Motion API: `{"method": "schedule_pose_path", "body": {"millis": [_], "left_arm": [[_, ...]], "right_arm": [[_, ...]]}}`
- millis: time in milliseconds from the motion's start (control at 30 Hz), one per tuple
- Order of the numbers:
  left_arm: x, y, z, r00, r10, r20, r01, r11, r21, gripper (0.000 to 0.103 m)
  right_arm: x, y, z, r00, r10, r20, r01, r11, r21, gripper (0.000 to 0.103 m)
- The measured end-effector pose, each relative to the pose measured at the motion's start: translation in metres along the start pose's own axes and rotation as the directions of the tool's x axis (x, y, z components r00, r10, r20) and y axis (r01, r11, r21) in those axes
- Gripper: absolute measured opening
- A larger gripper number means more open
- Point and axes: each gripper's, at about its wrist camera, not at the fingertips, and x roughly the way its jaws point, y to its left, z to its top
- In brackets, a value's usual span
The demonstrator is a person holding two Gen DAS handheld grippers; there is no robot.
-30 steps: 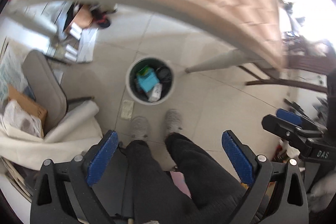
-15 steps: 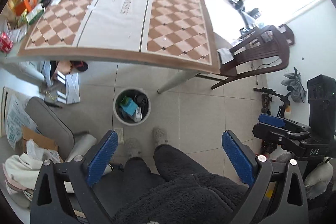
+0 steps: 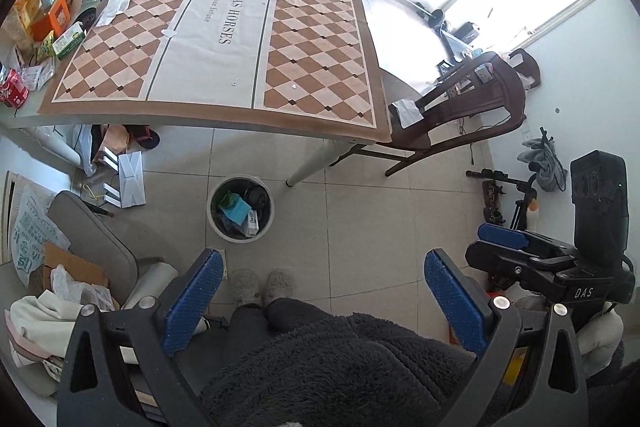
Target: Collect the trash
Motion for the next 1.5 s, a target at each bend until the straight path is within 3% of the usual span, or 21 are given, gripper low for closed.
{"method": "schedule_pose_path", "body": {"millis": [633,1500], "left_arm": [[0.000,-0.017,-0.009,1.000,0.016,0.005,-0.017,0.999,0.035,0.103],[-0.004,-0.013,-0.004,1.000,0.016,0.012,-0.017,1.000,0.021,0.103]], "right_arm": [[-0.008,-0.008,-0.011,1.000,0.005,0.006,-0.005,1.000,-0.019,0.103],[-0.010,-0.008,-0.005,1.000,0.008,0.000,-0.008,0.999,-0.035,0.103]]}}
